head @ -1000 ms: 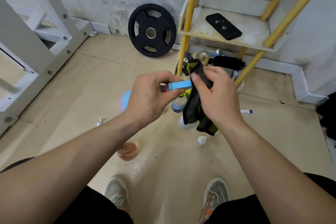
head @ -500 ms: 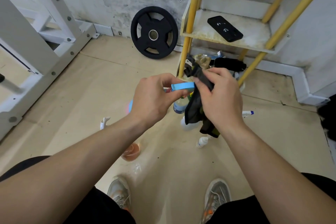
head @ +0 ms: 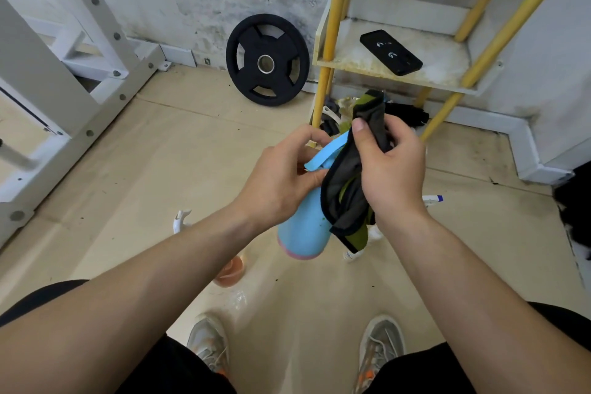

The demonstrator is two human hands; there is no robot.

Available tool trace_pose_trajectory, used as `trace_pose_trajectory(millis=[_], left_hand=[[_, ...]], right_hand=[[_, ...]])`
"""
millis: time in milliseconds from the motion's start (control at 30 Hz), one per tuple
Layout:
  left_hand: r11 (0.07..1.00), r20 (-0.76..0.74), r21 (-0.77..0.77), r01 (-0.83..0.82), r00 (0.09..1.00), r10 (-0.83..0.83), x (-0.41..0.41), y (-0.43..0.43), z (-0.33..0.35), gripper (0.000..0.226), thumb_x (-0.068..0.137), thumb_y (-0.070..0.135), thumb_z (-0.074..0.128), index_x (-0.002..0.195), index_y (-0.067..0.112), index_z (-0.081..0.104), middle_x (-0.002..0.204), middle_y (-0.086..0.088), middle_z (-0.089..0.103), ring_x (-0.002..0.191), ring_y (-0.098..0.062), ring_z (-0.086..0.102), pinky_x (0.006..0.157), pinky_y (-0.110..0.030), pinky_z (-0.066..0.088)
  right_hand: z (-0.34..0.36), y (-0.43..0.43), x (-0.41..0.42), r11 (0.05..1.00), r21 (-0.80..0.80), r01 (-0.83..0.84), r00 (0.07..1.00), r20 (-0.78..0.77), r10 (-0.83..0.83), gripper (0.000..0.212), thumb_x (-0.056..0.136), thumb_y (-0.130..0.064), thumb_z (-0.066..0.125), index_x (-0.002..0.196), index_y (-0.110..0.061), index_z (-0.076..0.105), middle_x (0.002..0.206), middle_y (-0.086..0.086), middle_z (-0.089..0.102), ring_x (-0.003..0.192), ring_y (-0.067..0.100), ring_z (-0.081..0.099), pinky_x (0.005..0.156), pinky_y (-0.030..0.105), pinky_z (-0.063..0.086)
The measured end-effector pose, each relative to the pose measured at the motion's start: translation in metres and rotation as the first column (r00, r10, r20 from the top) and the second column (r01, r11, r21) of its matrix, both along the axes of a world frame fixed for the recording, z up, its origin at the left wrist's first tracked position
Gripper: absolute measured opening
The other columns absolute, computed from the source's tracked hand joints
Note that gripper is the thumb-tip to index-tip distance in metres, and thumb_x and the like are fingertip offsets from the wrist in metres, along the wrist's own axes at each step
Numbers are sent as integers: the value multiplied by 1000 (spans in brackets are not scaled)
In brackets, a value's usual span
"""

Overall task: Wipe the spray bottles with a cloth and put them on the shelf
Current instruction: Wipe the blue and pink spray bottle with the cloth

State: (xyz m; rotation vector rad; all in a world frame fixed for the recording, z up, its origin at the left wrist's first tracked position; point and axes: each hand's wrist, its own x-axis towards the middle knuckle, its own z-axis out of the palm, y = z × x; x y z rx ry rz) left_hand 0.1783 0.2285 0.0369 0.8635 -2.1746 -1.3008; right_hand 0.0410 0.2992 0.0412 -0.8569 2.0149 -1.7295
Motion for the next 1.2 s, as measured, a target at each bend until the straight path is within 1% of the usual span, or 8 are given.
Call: trace_pose_trajectory(millis=[67, 233, 467, 633, 733, 867, 1067, 1200], left_hand=[[996, -16, 50, 78, 997, -77, 0, -2, 0, 30, 92, 6, 70, 114, 22, 56, 98, 15, 76, 91, -7, 68, 84, -24, 54], [967, -111, 211, 140, 987, -119, 2, -11, 1, 36, 91, -8, 64, 122, 10, 59, 104, -4, 78, 96, -21, 73, 84, -27, 56], [985, -121, 168, 38, 993, -18, 1, -13, -3, 37, 82, -8, 74, 116, 8, 68, 103, -1, 78, 103, -18, 72, 100, -42, 53], [986, -149, 155, -55, 986, 78, -1, -15, -3, 29, 81, -10, 72, 104, 7, 72, 92, 1, 78, 90, -14, 74, 85, -32, 57], [982, -151, 150, -116, 979, 138, 1, -16, -2, 29, 78, -12, 73, 94, 12, 74, 84, 7, 77, 83, -6, 71, 78, -25, 57], [948, -153, 249, -200, 958, 242, 3, -21, -3, 36, 81, -9, 74, 112, 8, 72, 87, 1, 77, 83, -14, 73, 80, -30, 57], [943, -134, 297, -147, 972, 194, 0, -22, 1, 37, 83, -8, 73, 114, 10, 62, 93, -4, 79, 87, -22, 75, 92, -36, 57], [939, -181, 321, -125, 965, 190, 0, -21, 1, 36, 88, -7, 68, 118, 11, 61, 93, -1, 79, 87, -14, 73, 86, -27, 56]], right_hand=[[0, 1, -1, 1000, -10, 19, 999, 51, -18, 9, 98, -31, 66, 89, -33, 69, 78, -18, 68, 82, 3, 67, 72, 23, 55], [0, 1, -3, 1000, -19, 21, 991, 133, -19, 13, 99, -33, 65, 86, -32, 67, 81, -13, 70, 87, 10, 69, 79, 32, 58], [6, 3, -4, 998, 27, -51, 936, -348, 57, 14, 89, -25, 75, 101, -31, 70, 98, -12, 58, 94, -2, 57, 80, 8, 41], [5, 7, 11, 988, 61, -143, 847, -509, 154, 21, 81, -13, 72, 99, -24, 75, 99, -15, 58, 97, 10, 60, 80, 27, 50], [4, 9, 15, 969, 66, -238, 823, -516, 238, 18, 82, -13, 72, 98, -21, 77, 99, -10, 65, 97, 11, 63, 83, 34, 53], [9, 9, 13, 916, 99, -388, 785, -485, 385, 18, 81, -11, 73, 95, -19, 78, 95, -9, 70, 93, 7, 65, 82, 30, 53], [12, 4, 2, 979, -54, -199, 909, -384, 163, 25, 86, -7, 72, 89, -31, 70, 91, -16, 65, 92, 3, 63, 83, 19, 48], [4, 5, 11, 945, 35, -325, 873, -372, 314, 25, 80, -1, 72, 95, -21, 76, 101, -11, 71, 100, 3, 65, 88, 22, 51]])
